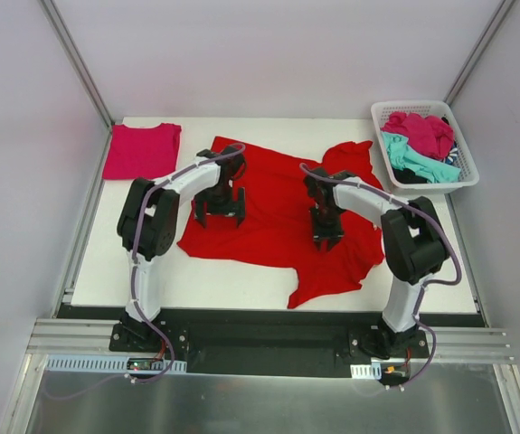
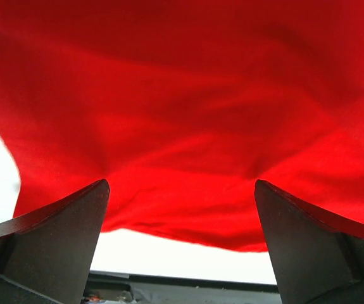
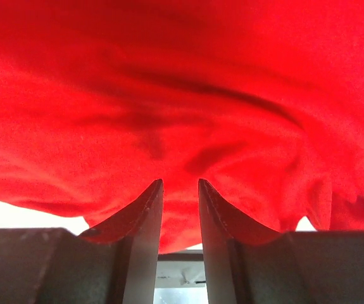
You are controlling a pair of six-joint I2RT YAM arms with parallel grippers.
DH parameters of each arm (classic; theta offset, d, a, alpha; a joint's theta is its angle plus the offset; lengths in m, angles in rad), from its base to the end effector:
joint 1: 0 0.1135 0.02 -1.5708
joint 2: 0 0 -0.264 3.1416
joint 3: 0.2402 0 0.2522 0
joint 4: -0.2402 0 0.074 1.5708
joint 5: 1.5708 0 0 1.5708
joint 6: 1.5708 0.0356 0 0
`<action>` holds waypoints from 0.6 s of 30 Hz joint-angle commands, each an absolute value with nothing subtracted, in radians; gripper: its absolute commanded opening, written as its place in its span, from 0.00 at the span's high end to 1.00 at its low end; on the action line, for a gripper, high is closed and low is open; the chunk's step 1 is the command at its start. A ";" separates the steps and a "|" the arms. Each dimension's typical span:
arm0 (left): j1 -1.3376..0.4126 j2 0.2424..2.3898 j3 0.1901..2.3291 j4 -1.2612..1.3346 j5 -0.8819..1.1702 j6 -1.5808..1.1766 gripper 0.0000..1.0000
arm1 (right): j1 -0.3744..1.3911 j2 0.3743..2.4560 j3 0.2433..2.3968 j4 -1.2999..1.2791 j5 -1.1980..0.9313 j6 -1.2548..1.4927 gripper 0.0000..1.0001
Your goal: Fold and stack the t-shirts
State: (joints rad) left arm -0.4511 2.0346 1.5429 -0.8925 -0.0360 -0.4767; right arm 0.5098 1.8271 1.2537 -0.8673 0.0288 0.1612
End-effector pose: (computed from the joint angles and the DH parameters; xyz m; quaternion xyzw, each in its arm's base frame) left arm 0.3630 -0.1744 0.1792 -0.0144 0.9954 -0.0257 0.0913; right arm 0.2968 0.1648 0.1777 -0.1721 0.9828 0.0078 0.0661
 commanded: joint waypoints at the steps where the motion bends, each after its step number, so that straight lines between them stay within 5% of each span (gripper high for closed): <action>1: -0.453 2.108 1.617 -0.885 -0.051 -0.500 0.01 | 0.491 1.899 1.341 -0.857 0.018 0.173 0.68; 18: -0.353 2.359 2.074 -1.019 -0.028 -0.462 0.01 | 0.316 2.040 1.574 -0.914 -0.043 0.100 0.68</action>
